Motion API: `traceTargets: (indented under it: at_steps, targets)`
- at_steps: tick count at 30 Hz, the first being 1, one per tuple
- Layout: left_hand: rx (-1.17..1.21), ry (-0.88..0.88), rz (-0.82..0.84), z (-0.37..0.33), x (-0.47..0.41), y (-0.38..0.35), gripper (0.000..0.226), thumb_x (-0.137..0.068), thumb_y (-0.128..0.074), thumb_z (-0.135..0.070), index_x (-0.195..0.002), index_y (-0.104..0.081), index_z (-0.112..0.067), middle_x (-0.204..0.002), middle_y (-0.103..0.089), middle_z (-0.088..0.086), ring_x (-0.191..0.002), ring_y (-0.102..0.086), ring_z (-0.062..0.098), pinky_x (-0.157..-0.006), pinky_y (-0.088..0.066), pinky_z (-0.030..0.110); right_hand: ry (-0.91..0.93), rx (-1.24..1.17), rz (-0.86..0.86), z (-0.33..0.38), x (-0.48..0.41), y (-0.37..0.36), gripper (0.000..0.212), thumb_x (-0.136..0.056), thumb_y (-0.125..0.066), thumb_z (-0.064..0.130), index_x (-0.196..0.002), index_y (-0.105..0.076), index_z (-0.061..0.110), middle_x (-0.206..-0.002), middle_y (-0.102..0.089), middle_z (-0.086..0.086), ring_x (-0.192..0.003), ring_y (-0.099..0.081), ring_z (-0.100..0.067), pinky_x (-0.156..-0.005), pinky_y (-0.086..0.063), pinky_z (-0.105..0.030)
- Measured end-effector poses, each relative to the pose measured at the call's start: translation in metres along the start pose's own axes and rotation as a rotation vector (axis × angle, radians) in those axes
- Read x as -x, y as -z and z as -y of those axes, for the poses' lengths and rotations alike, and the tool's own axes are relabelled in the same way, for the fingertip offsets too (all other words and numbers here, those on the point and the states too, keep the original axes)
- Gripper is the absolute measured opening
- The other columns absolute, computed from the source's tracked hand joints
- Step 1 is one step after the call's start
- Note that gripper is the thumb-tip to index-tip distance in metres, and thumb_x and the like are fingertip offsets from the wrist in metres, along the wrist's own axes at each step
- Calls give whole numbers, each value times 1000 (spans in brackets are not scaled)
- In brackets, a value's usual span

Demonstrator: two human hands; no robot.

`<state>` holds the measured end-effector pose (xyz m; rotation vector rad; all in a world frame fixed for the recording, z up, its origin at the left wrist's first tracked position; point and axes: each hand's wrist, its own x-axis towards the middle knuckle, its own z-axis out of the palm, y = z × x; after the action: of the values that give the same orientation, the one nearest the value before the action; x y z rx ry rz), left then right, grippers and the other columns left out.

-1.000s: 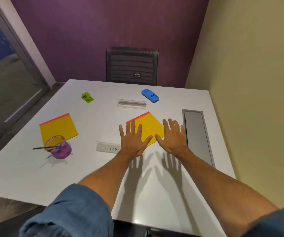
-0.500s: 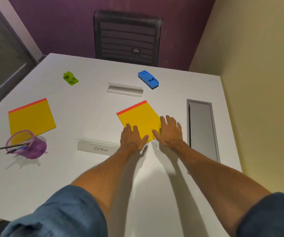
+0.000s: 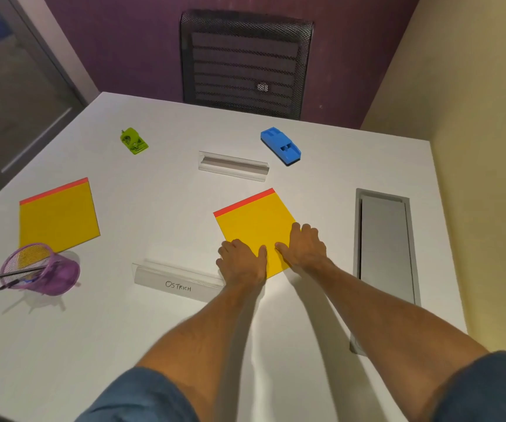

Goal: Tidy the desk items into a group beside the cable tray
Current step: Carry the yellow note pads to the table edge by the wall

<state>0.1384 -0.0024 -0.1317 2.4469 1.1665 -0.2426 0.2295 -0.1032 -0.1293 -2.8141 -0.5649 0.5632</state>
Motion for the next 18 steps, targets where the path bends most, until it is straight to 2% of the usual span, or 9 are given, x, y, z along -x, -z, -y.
traceTargets:
  at_steps: [4,7,13,15,16,18]
  targets:
    - [229,134,-1,-14,-6,3,60,-95,-43,-49,-129,-43,0,-134,-44,17,-126,-39,33,-100,-38,46,-30,-5,-8,0,-12,-2,61,-89,-61,42,-132,-38,6,-130,-45,-16,-123,-43,-34,-92,-46,-45]
    - [307,215,22,-19,-12,6,52,-96,-45,-39,-132,-39,-2,-137,-41,18,-126,-38,35,-99,-39,47,-85,-52,0,-5,-18,-3,58,-87,-66,36,-128,-41,5,-129,-45,-17,-122,-45,-34,-93,-46,-43]
    - [508,352,44,-17,-24,12,41,-94,-49,-20,-130,-38,-5,-135,-41,16,-123,-39,35,-96,-40,48,-238,-310,-12,-13,-20,-4,42,-89,-64,19,-124,-46,3,-127,-46,-21,-116,-49,-37,-94,-45,-40]
    - [548,373,53,-15,-25,14,41,-94,-49,-19,-130,-38,-4,-135,-40,17,-122,-40,36,-97,-41,48,-308,-491,-22,-16,-19,1,30,-91,-61,13,-118,-49,7,-120,-49,-18,-101,-54,-32,-78,-47,-35]
    - [564,376,61,-14,-25,15,41,-94,-50,-19,-130,-38,-4,-135,-40,18,-122,-41,37,-98,-42,47,-330,-568,-37,-17,-17,4,21,-92,-59,10,-111,-49,9,-113,-51,-17,-92,-54,-28,-67,-45,-32]
    - [588,366,73,-14,-23,17,40,-95,-49,-17,-131,-38,-3,-135,-41,17,-121,-43,36,-99,-43,47,-353,-675,-60,-21,-12,8,13,-95,-54,5,-100,-44,13,-101,-50,-13,-78,-50,-22,-56,-39,-28]
